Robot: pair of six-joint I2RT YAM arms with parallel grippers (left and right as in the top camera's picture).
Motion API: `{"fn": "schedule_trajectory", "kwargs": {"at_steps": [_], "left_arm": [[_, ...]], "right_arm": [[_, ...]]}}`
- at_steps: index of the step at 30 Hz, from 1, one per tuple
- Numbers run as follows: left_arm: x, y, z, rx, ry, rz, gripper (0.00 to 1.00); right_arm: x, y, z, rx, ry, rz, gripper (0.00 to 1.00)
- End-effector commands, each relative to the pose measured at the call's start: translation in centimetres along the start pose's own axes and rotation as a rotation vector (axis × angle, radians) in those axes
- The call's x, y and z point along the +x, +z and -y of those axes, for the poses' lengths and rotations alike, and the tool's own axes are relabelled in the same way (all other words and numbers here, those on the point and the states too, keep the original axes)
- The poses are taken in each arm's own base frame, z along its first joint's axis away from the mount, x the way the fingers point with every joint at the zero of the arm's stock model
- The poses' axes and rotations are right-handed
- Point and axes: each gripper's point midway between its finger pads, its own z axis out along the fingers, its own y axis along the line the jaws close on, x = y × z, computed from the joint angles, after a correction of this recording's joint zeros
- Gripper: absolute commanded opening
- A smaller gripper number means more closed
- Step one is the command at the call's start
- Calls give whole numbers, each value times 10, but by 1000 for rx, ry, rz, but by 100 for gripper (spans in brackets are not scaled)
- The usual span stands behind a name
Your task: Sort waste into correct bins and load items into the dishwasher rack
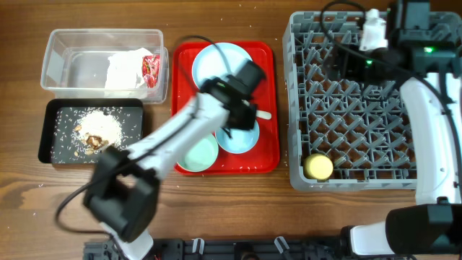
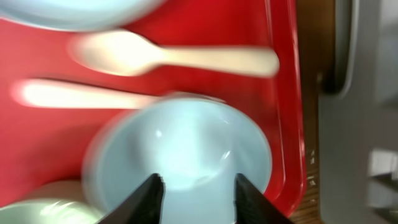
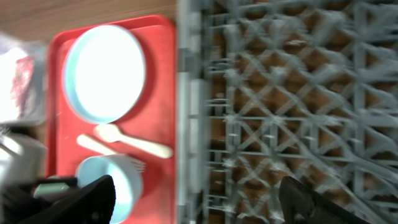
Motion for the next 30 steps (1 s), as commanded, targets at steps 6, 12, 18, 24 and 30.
{"fn": "schedule_trajectory", "kwargs": {"at_steps": [6, 12, 18, 24, 30], "left_arm": [[-47, -115, -133, 91, -471, 233, 57], [-49, -128, -197, 39, -617, 284, 77], [-49, -136, -233, 9, -699, 327, 83], [-49, -142, -254, -6, -747, 355, 90], [-46, -141, -254, -8, -750, 343, 100]], "right_arm": [[35, 37, -99, -148, -171, -129, 84], [89, 106, -138, -170, -346, -344, 80], [129, 162, -134, -111, -422, -500, 59], [138, 189, -115, -30, -434, -539, 44], [149, 204, -108, -37, -453, -532, 37]]}}
